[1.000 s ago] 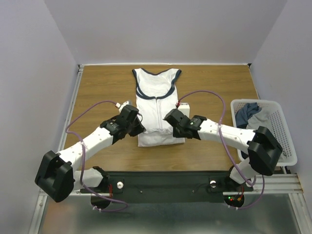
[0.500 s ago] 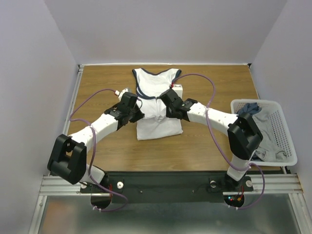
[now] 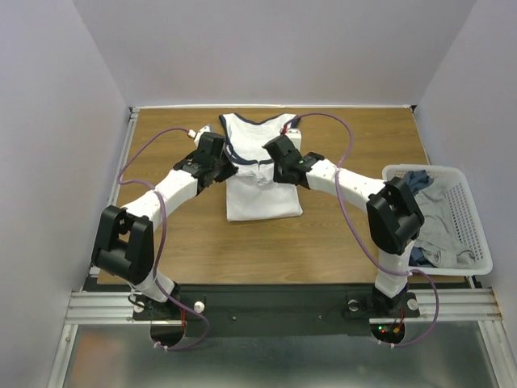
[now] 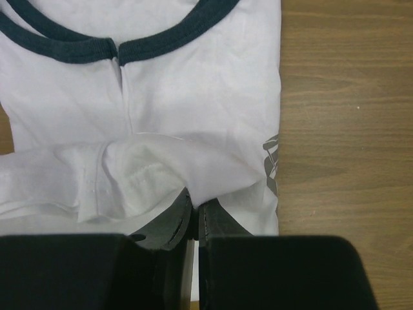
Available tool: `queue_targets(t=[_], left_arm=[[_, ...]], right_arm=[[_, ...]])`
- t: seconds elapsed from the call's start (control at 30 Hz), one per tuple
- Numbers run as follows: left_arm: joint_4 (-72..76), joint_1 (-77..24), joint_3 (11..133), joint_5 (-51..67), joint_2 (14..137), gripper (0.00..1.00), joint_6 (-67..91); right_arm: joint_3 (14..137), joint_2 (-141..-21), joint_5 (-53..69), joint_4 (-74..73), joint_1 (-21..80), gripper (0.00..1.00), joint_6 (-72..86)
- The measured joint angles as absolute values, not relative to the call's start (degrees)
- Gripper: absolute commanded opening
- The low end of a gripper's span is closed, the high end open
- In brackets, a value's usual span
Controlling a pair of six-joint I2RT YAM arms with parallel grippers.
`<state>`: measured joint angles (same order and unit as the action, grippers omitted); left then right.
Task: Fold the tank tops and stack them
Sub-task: Fold the tank top
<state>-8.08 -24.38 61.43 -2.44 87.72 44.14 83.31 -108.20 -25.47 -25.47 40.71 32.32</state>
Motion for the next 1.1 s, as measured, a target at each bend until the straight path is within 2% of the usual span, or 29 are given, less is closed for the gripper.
queue_targets(t=[0.43, 0.53, 0.57, 0.6, 0.63, 0.67, 0.77, 0.8, 0.87, 1.1], left_arm=[[-6.2, -22.0, 67.2, -0.4, 96.1, 0.0, 42.3], [-5.3, -21.2, 67.6, 0.9, 97.7, 0.0, 41.8], [-4.5, -20.8, 67.7, 1.5, 98.6, 0.02, 41.5], [-4.0, -20.5, 67.8, 1.9, 99.2, 0.1, 41.4], [-3.1, -20.1, 67.8, 2.9, 100.0, 0.2, 41.2], [-2.5, -19.7, 67.8, 3.4, 100.6, 0.37, 41.0], [-0.5, -18.6, 67.8, 4.8, 102.1, 0.56, 40.6], [0.3, -18.3, 67.8, 5.3, 102.3, 0.62, 40.3], [1.7, -17.5, 67.8, 6.0, 102.3, 0.67, 39.9], [5.0, -15.7, 67.9, 7.1, 101.8, 0.65, 38.8]], right_arm=[[88.4, -112.3, -24.0, -25.0, 37.1, 0.0, 31.2], [89.9, -114.0, -23.5, -24.9, 36.3, 0.05, 31.1], [90.3, -114.5, -23.3, -24.9, 36.2, 0.08, 31.0], [90.8, -115.1, -23.1, -24.9, 35.9, 0.21, 31.0], [91.2, -115.7, -22.9, -24.9, 35.8, 0.28, 30.9], [91.3, -116.1, -22.7, -24.8, 35.6, 0.4, 31.0], [92.0, -117.0, -22.3, -24.8, 35.4, 0.55, 30.5], [92.3, -117.3, -22.2, -24.8, 35.3, 0.63, 30.4], [93.1, -117.7, -22.2, -24.8, 35.2, 0.68, 30.2], [94.0, -117.6, -22.2, -24.5, 35.2, 0.67, 29.7]])
